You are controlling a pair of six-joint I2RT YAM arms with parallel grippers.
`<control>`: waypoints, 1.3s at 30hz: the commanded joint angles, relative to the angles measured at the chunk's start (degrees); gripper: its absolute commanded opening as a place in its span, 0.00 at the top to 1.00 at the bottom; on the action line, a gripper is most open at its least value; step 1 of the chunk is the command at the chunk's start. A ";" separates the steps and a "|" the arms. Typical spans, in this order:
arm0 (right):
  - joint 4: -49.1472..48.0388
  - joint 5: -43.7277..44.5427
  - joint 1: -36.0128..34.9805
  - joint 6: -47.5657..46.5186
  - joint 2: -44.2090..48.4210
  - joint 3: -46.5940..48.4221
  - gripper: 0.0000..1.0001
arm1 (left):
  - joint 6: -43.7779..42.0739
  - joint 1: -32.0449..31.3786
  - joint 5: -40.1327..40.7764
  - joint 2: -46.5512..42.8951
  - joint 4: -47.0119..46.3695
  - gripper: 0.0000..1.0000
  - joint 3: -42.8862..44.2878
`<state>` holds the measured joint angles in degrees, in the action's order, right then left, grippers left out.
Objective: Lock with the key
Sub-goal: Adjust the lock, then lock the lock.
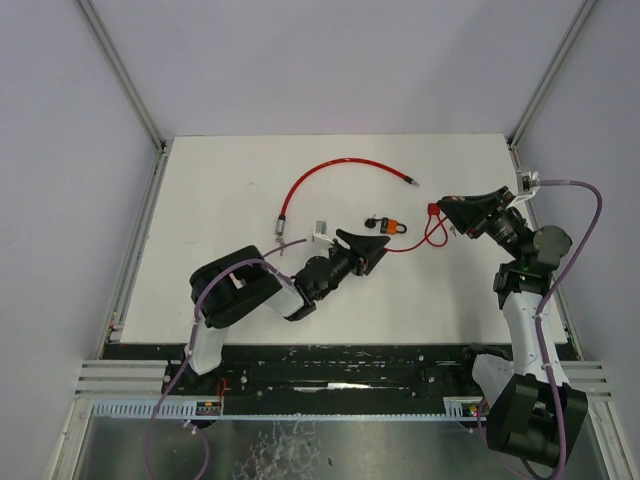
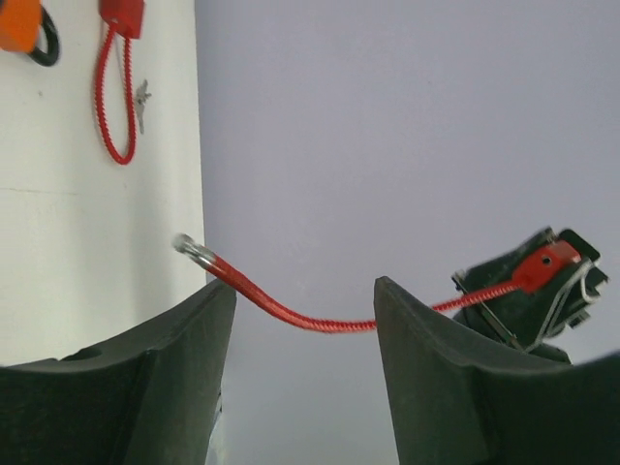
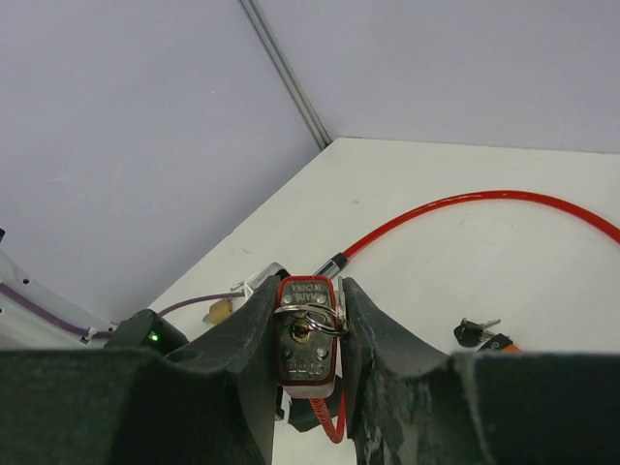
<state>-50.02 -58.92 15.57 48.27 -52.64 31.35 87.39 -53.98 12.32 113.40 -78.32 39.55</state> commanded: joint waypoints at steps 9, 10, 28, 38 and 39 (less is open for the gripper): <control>-2.27 3.68 0.42 0.59 1.22 -0.33 1.00 | 3.89 -0.64 5.27 2.29 2.46 0.50 3.39; -2.12 4.10 0.47 0.44 1.23 -0.56 1.00 | 3.77 -0.85 5.41 1.83 2.71 0.50 3.37; -9.23 5.54 0.50 3.21 1.17 -4.55 1.00 | 4.32 -1.57 6.66 2.94 3.68 0.71 7.34; -7.96 5.13 0.50 1.24 1.56 -4.46 1.00 | 0.84 0.05 7.50 2.60 4.06 0.73 6.44; -7.91 5.13 0.44 1.14 1.56 -4.42 1.00 | 0.63 0.26 7.46 2.59 4.05 0.73 6.45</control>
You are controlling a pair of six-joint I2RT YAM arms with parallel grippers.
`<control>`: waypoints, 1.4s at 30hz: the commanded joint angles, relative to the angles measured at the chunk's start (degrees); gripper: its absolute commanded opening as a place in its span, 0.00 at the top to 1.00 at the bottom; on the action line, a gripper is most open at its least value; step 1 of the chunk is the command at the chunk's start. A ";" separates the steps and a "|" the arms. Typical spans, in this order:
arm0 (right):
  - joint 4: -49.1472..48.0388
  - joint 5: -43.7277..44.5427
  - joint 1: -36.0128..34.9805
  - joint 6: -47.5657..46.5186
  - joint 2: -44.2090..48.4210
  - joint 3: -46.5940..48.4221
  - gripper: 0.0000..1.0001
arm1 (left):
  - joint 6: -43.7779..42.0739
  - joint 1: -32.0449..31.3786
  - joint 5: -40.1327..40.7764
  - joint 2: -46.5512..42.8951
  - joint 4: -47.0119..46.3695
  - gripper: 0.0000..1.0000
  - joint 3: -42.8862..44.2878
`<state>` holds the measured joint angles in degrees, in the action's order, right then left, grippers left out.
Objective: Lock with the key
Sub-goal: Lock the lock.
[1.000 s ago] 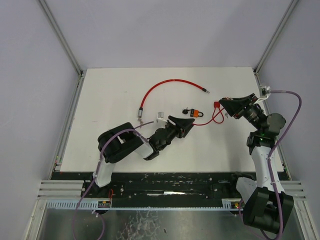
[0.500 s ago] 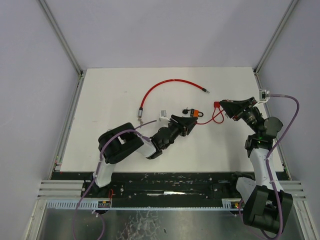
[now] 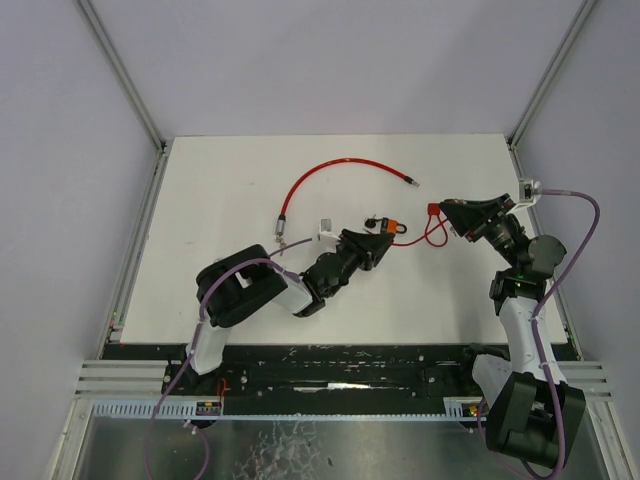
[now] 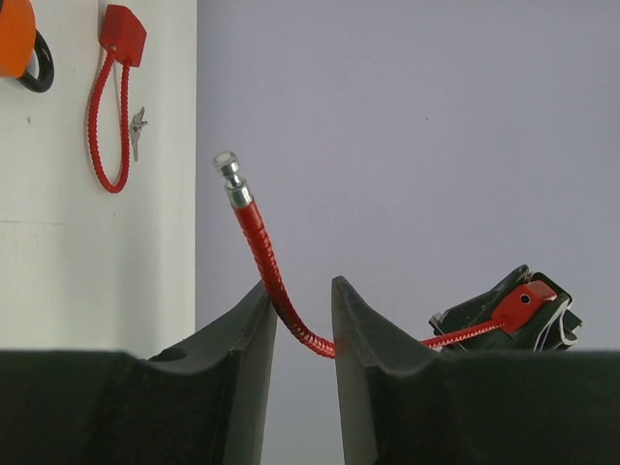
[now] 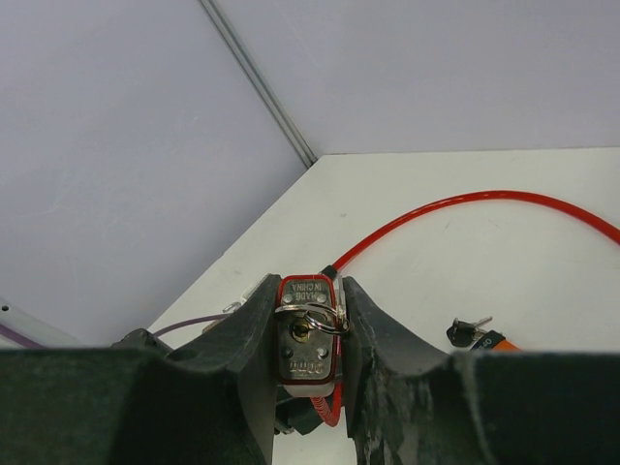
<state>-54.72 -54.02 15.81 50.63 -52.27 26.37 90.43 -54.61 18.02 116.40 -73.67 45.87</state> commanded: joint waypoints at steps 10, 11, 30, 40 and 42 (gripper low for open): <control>-2.70 -0.97 0.24 -2.47 0.54 0.63 1.00 | -7.08 1.65 0.37 -0.21 -1.23 0.99 1.37; -2.57 -1.57 0.20 -2.83 0.43 0.88 1.00 | -9.03 1.78 -0.50 -0.33 -1.56 1.00 1.85; 5.62 -11.02 0.42 -4.31 -1.08 9.30 1.00 | -83.80 2.87 -34.86 -19.06 43.44 1.00 20.64; 2.91 -14.27 0.34 0.92 -9.72 10.14 1.00 | -85.00 3.01 -50.34 -13.57 47.81 1.00 22.81; 4.00 -14.64 -0.60 0.00 -10.56 10.23 1.00 | -84.66 3.00 -52.65 -13.12 47.78 1.00 23.30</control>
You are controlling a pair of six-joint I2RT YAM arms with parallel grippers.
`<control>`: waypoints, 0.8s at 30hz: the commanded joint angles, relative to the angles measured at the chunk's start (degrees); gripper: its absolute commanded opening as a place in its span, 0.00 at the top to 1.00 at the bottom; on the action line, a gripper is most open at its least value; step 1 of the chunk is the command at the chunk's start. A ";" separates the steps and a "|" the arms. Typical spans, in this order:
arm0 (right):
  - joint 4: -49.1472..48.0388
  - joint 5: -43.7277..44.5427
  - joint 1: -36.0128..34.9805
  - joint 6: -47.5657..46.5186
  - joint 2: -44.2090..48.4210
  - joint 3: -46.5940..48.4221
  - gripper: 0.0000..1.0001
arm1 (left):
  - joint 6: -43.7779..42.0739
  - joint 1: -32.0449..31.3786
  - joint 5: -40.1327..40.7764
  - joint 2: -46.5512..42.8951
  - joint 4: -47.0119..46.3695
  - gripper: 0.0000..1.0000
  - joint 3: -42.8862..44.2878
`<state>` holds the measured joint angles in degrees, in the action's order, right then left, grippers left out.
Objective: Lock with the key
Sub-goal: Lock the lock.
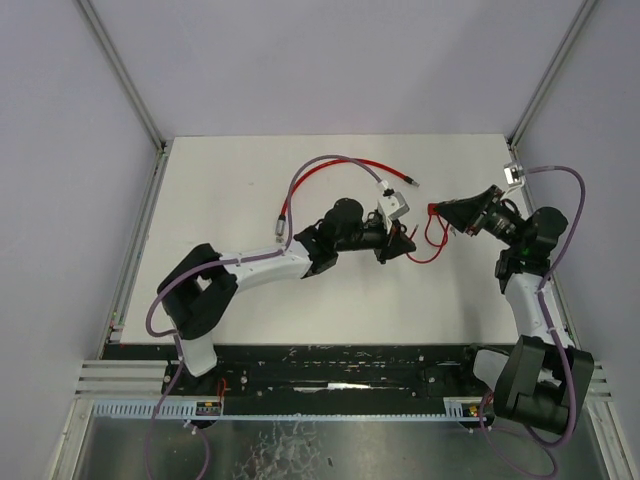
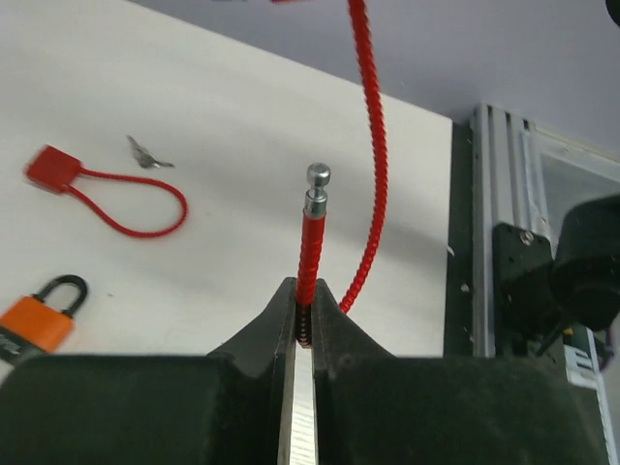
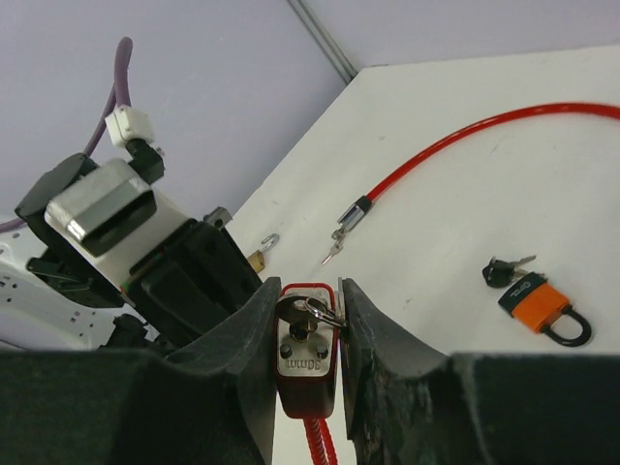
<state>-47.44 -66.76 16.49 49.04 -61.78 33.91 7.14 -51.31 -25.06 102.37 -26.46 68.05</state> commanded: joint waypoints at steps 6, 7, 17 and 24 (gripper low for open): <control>0.31 -1.42 -4.58 -2.88 -1.89 2.65 1.00 | 0.59 -0.33 -17.20 2.97 0.16 1.00 2.98; 0.20 -1.25 -4.97 -2.98 -2.00 2.55 1.00 | 1.21 -0.29 -18.26 3.35 -0.12 1.00 3.34; -1.64 -1.67 -7.99 -3.57 -1.42 1.42 1.00 | 6.59 0.19 -20.27 5.90 -3.24 1.00 4.88; -0.24 -1.53 -9.37 -5.27 -1.50 1.36 1.00 | 13.22 2.19 -21.43 6.04 -10.76 1.00 2.73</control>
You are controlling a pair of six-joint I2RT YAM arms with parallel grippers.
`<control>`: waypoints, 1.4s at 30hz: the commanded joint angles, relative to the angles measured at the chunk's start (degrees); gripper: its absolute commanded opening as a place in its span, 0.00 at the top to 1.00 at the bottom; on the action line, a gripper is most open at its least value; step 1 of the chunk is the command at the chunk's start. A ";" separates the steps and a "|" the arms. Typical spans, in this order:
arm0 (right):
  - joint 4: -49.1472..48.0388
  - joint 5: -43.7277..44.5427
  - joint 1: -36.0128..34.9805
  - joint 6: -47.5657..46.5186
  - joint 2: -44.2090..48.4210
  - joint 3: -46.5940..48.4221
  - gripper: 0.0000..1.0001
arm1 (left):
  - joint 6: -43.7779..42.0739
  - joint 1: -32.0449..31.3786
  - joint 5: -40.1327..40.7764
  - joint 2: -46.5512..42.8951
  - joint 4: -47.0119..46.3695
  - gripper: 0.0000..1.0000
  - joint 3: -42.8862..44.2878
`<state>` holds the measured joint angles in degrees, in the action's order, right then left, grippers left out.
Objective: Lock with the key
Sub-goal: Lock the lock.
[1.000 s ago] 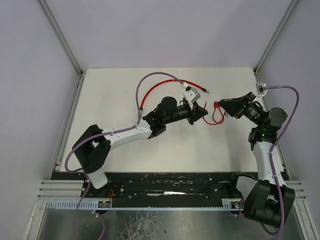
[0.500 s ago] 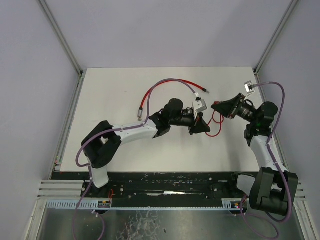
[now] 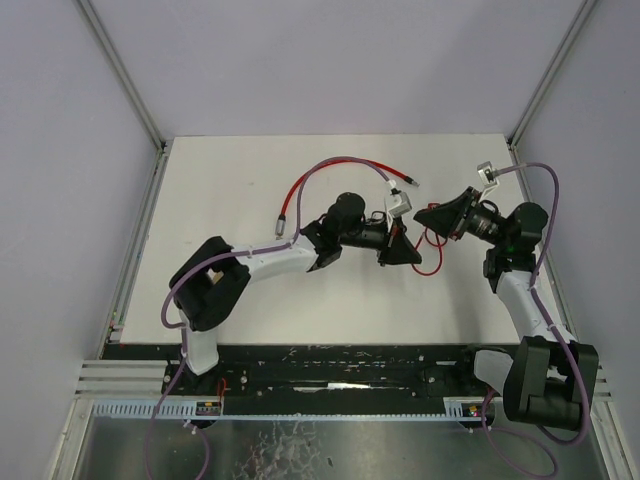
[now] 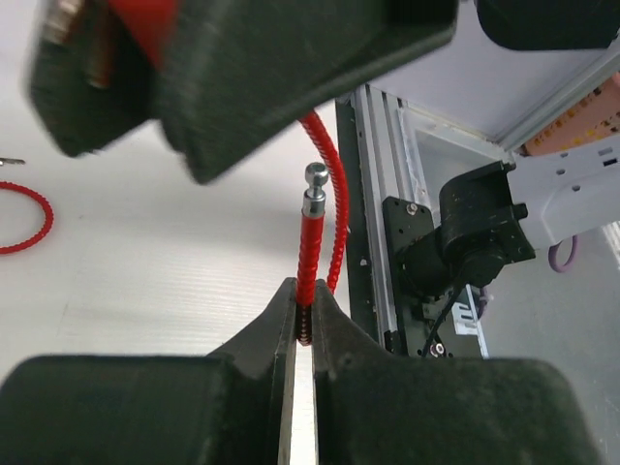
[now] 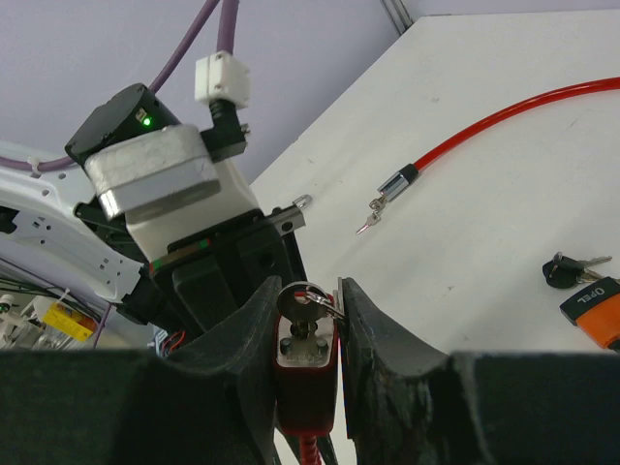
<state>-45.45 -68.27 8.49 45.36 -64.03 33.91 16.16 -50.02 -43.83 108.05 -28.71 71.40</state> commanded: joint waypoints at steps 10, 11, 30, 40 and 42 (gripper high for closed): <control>-5.14 0.41 -2.91 -1.18 1.32 0.11 1.00 | 7.01 1.55 -4.00 1.65 -10.50 1.00 -0.15; -5.54 0.42 -2.99 -0.84 1.28 0.03 1.00 | 7.13 1.53 -4.20 1.84 -10.43 1.00 0.00; -6.67 1.29 -4.23 -0.61 1.27 -0.86 1.00 | 10.95 2.24 -3.00 1.69 -15.72 1.00 -1.57; -11.96 3.85 -4.67 1.09 1.60 -3.43 1.00 | 17.45 2.63 -0.67 1.72 -25.28 1.00 -4.25; -14.30 4.81 -4.99 2.01 1.58 -4.56 1.00 | 19.39 2.57 0.56 2.06 -28.02 1.00 -4.72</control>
<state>-52.45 -65.71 4.67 45.80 -63.64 31.03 30.98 -47.53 -45.63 109.93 -44.29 67.26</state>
